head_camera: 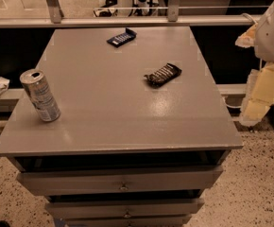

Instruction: Pick redbull can

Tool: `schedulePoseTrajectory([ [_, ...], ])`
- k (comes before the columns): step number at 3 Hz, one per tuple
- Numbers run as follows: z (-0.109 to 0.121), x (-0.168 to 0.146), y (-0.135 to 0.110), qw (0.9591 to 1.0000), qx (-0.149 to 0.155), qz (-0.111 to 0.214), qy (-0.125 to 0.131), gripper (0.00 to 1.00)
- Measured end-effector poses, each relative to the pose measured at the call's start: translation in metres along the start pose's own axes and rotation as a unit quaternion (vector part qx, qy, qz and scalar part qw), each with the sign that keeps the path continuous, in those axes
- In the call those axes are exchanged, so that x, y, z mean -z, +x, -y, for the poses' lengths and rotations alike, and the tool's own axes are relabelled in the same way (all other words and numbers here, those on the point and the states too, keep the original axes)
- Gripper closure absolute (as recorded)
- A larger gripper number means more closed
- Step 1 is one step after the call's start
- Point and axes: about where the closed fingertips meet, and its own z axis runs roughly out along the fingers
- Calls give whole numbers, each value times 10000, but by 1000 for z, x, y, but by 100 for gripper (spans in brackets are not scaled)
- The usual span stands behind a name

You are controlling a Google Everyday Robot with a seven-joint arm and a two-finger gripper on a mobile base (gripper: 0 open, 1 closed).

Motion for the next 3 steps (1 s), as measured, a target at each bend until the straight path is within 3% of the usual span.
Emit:
schedulePoseTrajectory([
  [1,0,0,0,10000,0,0,1,0],
  [2,1,-4,-11,9994,20,337,-43,0],
  [3,-10,-29,-82,9856,274,1643,-282,0],
])
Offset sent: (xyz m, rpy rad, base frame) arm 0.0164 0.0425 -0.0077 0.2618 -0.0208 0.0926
